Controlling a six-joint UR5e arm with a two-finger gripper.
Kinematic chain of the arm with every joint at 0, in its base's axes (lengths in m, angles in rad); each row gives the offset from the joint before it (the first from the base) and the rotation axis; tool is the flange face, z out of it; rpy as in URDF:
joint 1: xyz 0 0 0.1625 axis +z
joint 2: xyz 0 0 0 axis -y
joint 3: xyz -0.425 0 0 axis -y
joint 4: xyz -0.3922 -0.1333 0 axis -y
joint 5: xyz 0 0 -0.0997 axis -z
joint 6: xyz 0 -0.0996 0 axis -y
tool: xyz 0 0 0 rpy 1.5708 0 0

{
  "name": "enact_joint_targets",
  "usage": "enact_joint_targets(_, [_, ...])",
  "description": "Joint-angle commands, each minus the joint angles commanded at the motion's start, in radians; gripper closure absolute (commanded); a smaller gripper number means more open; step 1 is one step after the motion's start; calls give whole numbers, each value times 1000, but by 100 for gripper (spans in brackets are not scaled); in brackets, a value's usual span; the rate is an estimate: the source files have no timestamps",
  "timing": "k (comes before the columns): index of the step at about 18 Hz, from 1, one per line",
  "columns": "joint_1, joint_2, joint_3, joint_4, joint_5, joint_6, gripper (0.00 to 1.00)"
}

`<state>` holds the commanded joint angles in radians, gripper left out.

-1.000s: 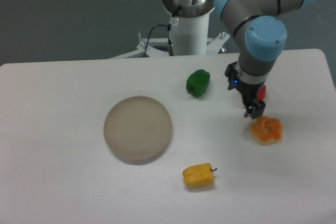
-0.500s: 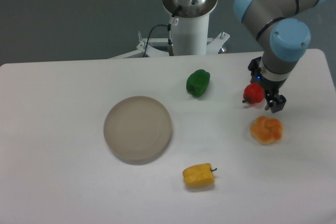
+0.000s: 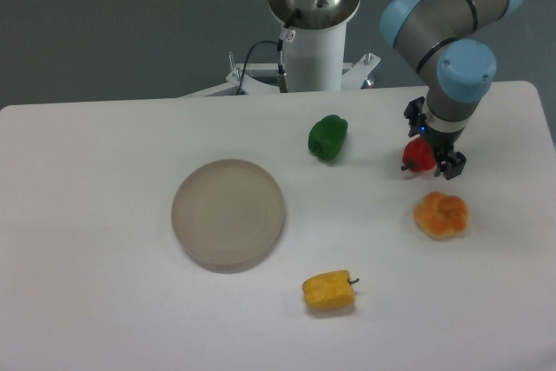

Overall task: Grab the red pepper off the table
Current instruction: 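Move the gripper over the small red pepper and lower around it, then close the gripper fingers on the red pepper, then lift the red pepper and carry it over the orange pepper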

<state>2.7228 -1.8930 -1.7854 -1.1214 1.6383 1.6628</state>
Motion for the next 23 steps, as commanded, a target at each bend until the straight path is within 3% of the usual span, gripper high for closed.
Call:
enact_joint_targets(2, [0,8,-26,29,0,-3,0])
enact_joint_targets(5, [0,6,-97,168,2,-2,0])
enact_joint_targets(9, [-2,5,-101,183,0,0,0])
enact_joint_targets(11, [-3,5,-104,184,0,0,9])
enact_joint_targets(18, [-5,6,-95,178,0,-2,61])
enact_joint_targets(21, [-3,9,-33,151,3,2,64])
enact_joint_targets(23, [-12,8,47,48,0,-2,64])
